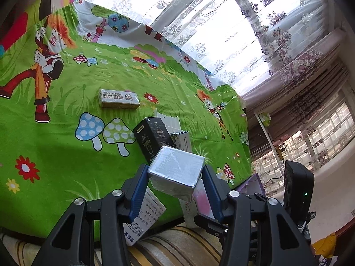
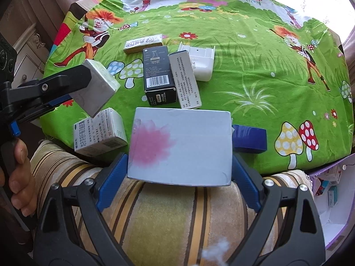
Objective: Organize rigid objects
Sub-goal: 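Grasp the flat white pink-splash box with the right tool, then carry the silver cube and pink-splash box over the purple box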
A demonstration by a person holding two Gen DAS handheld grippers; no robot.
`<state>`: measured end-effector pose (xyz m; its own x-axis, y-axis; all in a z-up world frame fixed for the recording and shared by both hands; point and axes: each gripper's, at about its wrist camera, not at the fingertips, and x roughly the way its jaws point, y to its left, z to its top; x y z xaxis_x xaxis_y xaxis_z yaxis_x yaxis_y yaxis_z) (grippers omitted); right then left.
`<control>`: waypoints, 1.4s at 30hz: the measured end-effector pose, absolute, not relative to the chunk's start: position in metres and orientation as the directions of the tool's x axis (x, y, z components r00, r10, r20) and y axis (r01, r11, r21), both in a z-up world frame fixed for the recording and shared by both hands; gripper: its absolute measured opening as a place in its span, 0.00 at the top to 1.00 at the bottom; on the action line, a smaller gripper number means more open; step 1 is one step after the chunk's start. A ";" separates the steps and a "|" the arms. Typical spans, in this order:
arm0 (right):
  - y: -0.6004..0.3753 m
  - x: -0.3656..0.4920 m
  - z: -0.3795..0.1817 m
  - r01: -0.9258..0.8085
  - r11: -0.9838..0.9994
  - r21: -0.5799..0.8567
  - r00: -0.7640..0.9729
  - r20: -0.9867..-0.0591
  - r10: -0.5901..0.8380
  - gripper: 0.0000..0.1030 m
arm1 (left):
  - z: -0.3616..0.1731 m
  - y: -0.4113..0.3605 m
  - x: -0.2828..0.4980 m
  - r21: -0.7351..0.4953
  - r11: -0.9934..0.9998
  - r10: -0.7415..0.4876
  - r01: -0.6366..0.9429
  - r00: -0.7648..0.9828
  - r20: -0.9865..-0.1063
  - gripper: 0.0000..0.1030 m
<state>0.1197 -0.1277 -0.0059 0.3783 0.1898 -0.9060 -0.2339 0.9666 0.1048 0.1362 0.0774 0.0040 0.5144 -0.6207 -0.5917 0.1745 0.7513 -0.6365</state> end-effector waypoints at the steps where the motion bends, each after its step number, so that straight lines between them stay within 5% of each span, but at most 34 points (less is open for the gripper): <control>1: -0.130 0.118 -0.003 -0.232 0.967 0.108 0.384 -0.903 0.194 0.10 | 0.008 0.075 0.133 -0.628 0.758 -0.614 0.177 0.520 -0.594 0.51; 20: -0.247 0.066 0.047 -0.094 0.982 0.166 0.518 -0.834 0.191 0.10 | 0.044 -0.034 0.083 -0.617 0.732 -0.673 0.290 0.447 -0.589 0.51; 42: -0.462 0.007 0.061 0.324 0.939 0.118 0.588 -0.803 -0.102 0.10 | 0.053 -0.216 0.064 -0.598 0.660 -0.736 0.454 0.234 -0.635 0.51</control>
<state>0.0072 -0.4619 0.0606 0.5877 -0.1025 -0.8026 0.3243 0.9386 0.1176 0.0637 -0.2158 0.0527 0.2337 -0.7362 -0.6352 0.4536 0.6604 -0.5985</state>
